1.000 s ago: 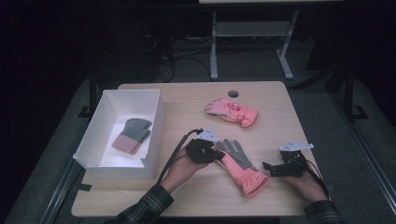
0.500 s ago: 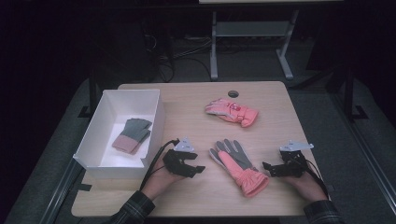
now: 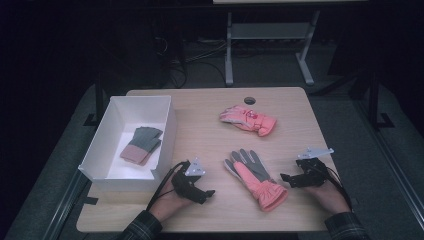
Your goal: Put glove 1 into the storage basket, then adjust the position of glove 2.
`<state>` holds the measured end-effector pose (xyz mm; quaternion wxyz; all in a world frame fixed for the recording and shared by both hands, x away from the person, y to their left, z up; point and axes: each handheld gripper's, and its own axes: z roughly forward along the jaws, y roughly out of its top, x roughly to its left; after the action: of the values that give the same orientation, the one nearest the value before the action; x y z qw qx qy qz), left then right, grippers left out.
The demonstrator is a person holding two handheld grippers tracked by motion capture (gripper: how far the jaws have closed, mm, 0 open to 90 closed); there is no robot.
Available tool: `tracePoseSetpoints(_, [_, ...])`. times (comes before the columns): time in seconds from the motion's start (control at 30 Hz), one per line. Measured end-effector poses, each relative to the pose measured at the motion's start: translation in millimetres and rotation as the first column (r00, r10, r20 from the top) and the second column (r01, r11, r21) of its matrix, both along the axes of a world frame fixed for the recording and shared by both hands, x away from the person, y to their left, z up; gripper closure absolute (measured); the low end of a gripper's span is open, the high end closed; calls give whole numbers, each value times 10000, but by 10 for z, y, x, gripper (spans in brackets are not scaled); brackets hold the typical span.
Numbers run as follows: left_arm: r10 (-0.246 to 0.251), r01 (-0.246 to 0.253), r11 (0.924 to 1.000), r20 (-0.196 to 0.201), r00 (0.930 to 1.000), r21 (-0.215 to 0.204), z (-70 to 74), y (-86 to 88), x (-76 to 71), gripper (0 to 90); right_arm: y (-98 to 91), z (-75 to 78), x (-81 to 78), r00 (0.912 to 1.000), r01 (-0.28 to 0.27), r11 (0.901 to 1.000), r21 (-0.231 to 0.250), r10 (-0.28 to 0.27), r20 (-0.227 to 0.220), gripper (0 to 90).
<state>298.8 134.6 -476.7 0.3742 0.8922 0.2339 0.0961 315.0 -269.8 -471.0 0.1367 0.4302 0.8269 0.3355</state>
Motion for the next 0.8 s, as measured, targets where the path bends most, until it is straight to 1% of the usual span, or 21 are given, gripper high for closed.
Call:
tracePoseSetpoints(0.03, [-13,14,9999,65,10000,-152,-13,12,-5,125,4,18,12,10000,-16,10000,-4,16,21,174])
tracePoseSetpoints(0.1, [-52,53,9999,71,10000,-118,-11,19,-2,127,6,52,51,9999,-43,10000,38,43,117,198])
tracePoseSetpoints(0.2, [-46,47,9999,62,10000,-110,-10,19,-3,127,-3,96,113,9999,-40,9996,294,37,109,275])
tracePoseSetpoints(0.3, [-44,45,9999,57,10000,-111,-9,19,-3,127,-7,164,200,9999,-135,9993,362,132,80,377])
tracePoseSetpoints(0.33, [-33,34,9999,52,10000,-123,-10,19,-4,127,-6,190,230,9996,-183,9989,421,174,229,415])
tracePoseSetpoints(0.37, [-62,62,10000,35,10000,-58,-5,21,-3,127,0,228,256,9995,-179,9988,454,168,253,462])
tracePoseSetpoints(0.4, [-51,51,10000,31,10000,-81,-7,21,-4,127,8,262,288,9989,-258,9985,492,239,394,495])
tracePoseSetpoints(0.5, [-51,52,9999,35,10000,-88,-8,21,-4,127,51,370,408,9976,-373,9968,714,330,605,594])
tracePoseSetpoints(0.53, [-54,55,10000,33,10000,-79,-7,22,-4,127,68,399,453,9974,-395,9962,775,346,638,635])
tracePoseSetpoints(0.57, [-53,53,9999,31,10000,-89,-8,21,-5,127,78,420,488,9970,-421,9958,808,367,675,721])
tracePoseSetpoints(0.67, [-53,54,9999,36,10000,-85,-8,22,-6,127,101,497,624,9959,-358,9949,945,277,855,899])
tracePoseSetpoints(0.77, [-52,52,9999,35,10000,-88,-7,22,-6,127,128,554,769,9961,-305,9918,1238,198,865,900])
tracePoseSetpoints(0.8, [-51,51,9999,34,10000,-89,-8,22,-5,127,143,568,823,9960,-360,9922,1191,259,860,900])
